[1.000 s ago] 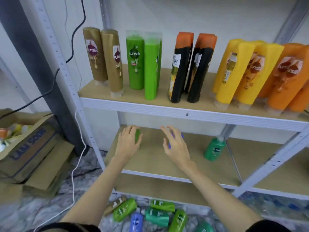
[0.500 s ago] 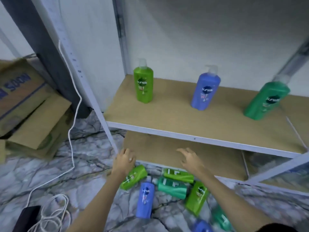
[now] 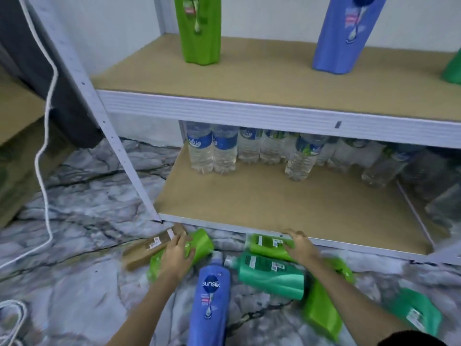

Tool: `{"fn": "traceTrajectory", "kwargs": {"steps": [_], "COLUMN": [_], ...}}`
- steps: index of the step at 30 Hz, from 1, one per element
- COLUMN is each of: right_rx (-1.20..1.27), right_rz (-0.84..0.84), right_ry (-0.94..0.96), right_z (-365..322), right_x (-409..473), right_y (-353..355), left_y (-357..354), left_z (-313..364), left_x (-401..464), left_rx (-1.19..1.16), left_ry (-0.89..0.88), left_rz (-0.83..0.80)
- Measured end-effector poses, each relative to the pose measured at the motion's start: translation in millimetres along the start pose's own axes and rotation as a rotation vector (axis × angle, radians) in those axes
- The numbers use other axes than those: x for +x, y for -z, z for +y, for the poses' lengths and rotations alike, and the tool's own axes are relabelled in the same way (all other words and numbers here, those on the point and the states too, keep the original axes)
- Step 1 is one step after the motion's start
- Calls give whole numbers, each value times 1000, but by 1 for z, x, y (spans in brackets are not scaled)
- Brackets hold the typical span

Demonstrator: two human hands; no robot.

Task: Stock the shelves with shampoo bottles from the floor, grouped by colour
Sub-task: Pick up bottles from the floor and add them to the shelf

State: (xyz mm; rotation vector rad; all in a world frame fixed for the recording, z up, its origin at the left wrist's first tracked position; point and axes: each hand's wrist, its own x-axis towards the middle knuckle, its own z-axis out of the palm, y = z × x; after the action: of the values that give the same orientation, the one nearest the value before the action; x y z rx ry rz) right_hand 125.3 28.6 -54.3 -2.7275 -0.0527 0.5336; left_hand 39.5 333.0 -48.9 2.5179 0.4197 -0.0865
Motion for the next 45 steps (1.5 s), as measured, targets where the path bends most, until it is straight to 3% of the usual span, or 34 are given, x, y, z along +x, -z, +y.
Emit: {"fn": "traceTrajectory", "kwargs": {"steps": [8, 12, 16, 19, 25, 36, 42, 45], "right_rx": [-34, -99, -209, -257, -9, -105, 93, 261], "right_rz": [87, -37, -14, -98, -276, -162, -32, -6], "right_ry": [1, 73, 80, 61, 40, 344, 481, 479], "right_z": [21, 28, 32, 32, 32, 0, -49, -69], "right_x": [21, 25, 26, 26, 34, 27, 35, 41], "right_y": [-28, -41, -51, -53, -62, -53, -35, -33], "left_y": [-28, -33, -44, -53, -51, -17, -4, -6], "left_z": [-8, -9, -15, -14, -18, -72, -111, -123], "left_x": [15, 21, 22, 20, 27, 55, 82, 88], "left_rx": [-79, -105, -105, -92, -106, -113, 93, 184], "left_ry": [-72, -87, -104, -124, -143, 10, 254, 276], "left_rz": [75, 127, 126, 108, 148, 226, 7, -151]}}
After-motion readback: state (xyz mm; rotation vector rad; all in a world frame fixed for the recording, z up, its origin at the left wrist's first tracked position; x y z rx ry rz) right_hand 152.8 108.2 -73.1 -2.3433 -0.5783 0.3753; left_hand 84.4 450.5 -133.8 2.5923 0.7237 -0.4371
